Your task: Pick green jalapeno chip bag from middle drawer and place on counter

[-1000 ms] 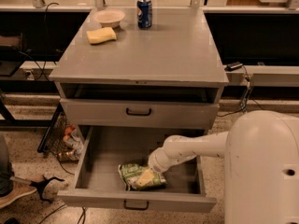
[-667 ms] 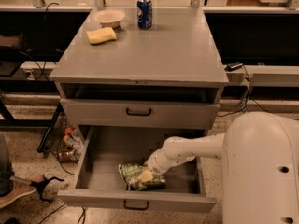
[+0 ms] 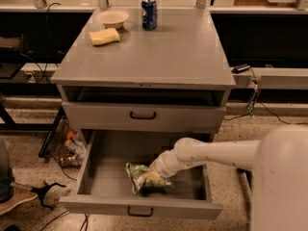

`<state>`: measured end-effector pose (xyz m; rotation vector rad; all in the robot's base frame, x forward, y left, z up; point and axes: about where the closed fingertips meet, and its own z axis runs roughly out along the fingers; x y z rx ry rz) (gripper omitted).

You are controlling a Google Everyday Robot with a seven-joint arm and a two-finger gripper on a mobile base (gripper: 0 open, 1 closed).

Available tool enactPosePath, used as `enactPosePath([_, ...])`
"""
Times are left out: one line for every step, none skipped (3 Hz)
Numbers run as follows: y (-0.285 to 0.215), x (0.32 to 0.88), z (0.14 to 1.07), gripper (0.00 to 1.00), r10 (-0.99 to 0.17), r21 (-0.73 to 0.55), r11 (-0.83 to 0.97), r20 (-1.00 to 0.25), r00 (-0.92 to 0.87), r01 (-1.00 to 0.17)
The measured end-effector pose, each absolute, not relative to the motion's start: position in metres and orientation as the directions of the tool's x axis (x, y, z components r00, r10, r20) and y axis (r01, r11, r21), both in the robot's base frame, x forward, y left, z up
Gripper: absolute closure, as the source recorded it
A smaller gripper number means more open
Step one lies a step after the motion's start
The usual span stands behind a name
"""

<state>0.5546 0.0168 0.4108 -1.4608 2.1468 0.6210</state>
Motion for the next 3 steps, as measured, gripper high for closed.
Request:
enactPosePath([0.008, 0.547, 0.481, 1.00, -0.667, 0.041, 0.279, -0.710, -0.224, -0.960])
enactPosePath([-0.005, 0.529, 0.551, 1.00, -0.607, -0.041, 0.229, -0.787, -0.110, -0.973])
enactPosePath([-0.042, 0.509, 0.611, 1.00, -0.556, -0.123, 0.241, -0.831, -0.033, -0.963])
